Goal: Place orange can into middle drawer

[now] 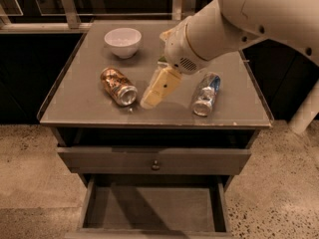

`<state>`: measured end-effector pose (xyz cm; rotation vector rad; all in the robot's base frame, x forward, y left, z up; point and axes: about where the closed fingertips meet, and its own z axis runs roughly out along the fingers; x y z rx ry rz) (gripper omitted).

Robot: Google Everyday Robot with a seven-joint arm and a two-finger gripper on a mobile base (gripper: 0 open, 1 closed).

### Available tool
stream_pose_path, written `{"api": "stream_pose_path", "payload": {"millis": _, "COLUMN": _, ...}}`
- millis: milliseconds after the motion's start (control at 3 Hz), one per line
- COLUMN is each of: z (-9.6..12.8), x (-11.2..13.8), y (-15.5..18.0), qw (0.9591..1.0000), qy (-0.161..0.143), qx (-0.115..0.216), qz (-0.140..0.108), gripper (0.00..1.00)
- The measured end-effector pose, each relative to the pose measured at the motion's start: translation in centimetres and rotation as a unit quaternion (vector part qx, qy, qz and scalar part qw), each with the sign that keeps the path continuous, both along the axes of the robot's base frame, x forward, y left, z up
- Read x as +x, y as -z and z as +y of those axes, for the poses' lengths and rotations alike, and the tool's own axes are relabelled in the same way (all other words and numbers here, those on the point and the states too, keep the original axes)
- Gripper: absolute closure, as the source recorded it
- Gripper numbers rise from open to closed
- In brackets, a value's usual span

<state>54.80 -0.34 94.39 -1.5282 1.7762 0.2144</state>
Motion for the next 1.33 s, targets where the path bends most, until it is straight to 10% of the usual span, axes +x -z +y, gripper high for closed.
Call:
{"api": "stream_pose_path", "payload": {"millis": 667, "z": 1.2, "x": 1.3, "y": 4.2, "qw": 0.9907, "qy": 0.116, "qx": 0.070, "qz": 0.015, "gripper": 0.00}}
{"api": "stream_pose_path", "payload": {"millis": 1333, "z": 3.4, "x": 4.7, "y": 3.9, "qw": 0.9763, "qy": 0.168, "qx": 0.136, "qz": -0.006, "gripper": 0.00}}
